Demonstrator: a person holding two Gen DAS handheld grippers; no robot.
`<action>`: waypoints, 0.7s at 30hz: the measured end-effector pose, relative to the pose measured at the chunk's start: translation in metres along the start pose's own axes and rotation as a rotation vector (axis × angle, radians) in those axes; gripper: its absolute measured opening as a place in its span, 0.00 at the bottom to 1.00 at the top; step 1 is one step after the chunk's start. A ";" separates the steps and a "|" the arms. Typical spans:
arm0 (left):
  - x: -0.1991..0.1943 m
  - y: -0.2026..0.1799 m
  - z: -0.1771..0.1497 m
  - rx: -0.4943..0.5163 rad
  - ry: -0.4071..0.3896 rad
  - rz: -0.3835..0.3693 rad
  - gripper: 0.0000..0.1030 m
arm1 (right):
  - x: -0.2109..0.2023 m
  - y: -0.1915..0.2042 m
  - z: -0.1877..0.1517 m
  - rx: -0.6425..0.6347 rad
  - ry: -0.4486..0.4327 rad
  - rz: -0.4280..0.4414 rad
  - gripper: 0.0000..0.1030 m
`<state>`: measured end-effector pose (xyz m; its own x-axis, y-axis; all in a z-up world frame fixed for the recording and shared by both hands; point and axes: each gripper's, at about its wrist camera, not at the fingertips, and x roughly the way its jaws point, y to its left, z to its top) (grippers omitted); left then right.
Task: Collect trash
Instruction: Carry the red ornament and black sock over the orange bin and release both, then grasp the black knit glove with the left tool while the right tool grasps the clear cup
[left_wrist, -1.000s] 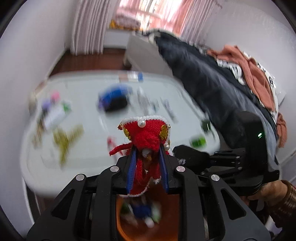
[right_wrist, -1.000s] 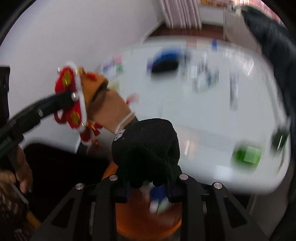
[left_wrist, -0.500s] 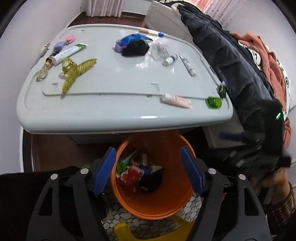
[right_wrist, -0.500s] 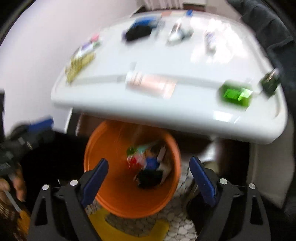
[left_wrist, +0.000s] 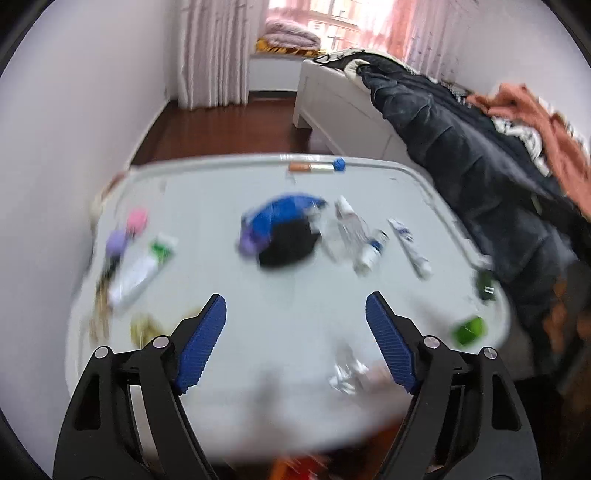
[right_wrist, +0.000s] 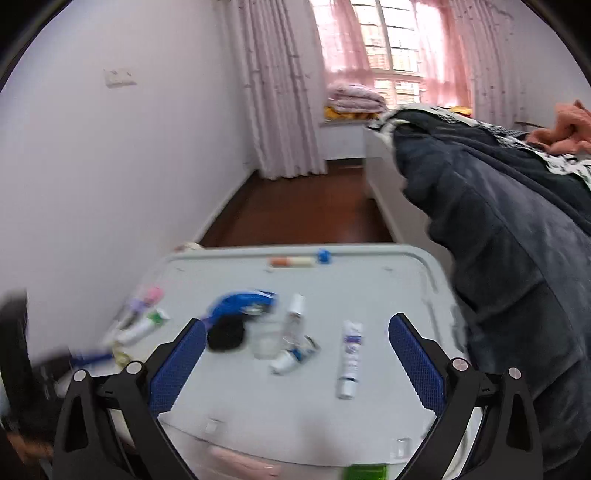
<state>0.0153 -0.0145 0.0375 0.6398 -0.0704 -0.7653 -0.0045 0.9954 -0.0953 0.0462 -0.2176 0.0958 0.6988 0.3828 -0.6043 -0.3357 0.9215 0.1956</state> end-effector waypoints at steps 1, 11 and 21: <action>0.011 -0.002 0.006 0.030 0.002 -0.003 0.74 | 0.007 -0.005 -0.005 0.009 0.046 -0.009 0.95; 0.127 -0.016 0.041 0.202 0.103 -0.010 0.64 | 0.012 -0.026 -0.016 0.090 0.141 0.083 0.95; 0.101 0.003 0.038 0.058 0.089 -0.011 0.27 | 0.017 -0.031 -0.017 0.089 0.160 0.033 0.95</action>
<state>0.1085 -0.0165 -0.0158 0.5688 -0.0843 -0.8182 0.0487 0.9964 -0.0688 0.0576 -0.2405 0.0668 0.5766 0.4037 -0.7103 -0.2947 0.9136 0.2801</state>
